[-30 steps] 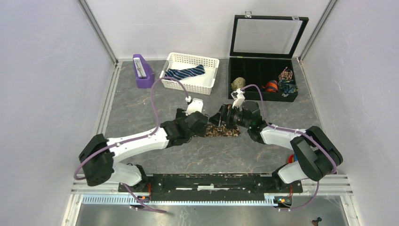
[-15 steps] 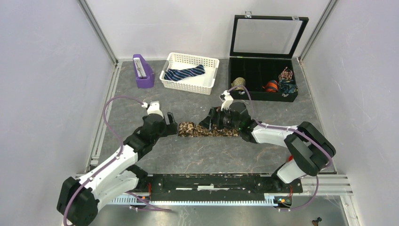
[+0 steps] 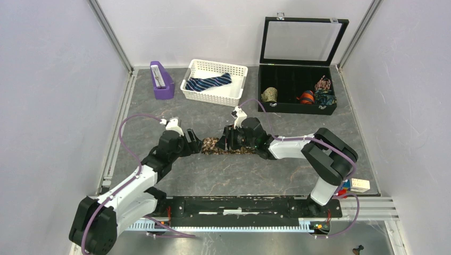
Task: Roll the ties
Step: Roll the tie at the center of the board.
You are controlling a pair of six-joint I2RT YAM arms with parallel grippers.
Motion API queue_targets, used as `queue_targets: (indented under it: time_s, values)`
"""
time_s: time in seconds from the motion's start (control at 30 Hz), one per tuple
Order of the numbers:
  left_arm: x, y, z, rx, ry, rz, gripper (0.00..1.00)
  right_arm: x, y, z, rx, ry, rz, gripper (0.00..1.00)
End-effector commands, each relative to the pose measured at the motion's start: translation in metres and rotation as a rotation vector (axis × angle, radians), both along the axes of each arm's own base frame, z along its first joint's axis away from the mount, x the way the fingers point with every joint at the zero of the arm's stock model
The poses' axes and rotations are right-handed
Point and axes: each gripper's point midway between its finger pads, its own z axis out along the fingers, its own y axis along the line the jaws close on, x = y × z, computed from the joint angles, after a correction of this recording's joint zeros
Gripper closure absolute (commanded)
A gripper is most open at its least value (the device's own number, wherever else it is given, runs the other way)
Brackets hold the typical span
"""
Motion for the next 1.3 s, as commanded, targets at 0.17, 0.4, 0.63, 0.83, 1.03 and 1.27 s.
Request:
queue_targets:
  time_s: [0.17, 0.4, 0.63, 0.83, 1.03, 1.27]
  values:
    - [0.006, -0.012, 0.005, -0.099, -0.030, -0.013, 0.16, 0.020, 0.019, 0.005, 0.005, -0.032, -0.027, 0.43]
    - [0.004, -0.017, -0.002, -0.131, -0.017, -0.026, 0.17, 0.019, 0.021, -0.009, -0.013, -0.008, -0.023, 0.51]
    - [0.004, -0.021, -0.005, -0.159, -0.009, -0.031, 0.18, 0.014, 0.018, -0.023, -0.031, 0.011, -0.013, 0.57]
    - [0.003, -0.025, -0.005, -0.182, -0.012, -0.044, 0.18, 0.015, 0.011, -0.030, -0.054, 0.012, -0.021, 0.67]
    - [0.003, -0.029, -0.009, -0.204, -0.007, -0.054, 0.19, 0.013, 0.005, -0.037, -0.068, 0.018, -0.019, 0.74]
    - [0.003, -0.037, -0.008, -0.238, -0.023, -0.087, 0.20, 0.013, 0.002, -0.045, -0.075, 0.029, -0.012, 0.72]
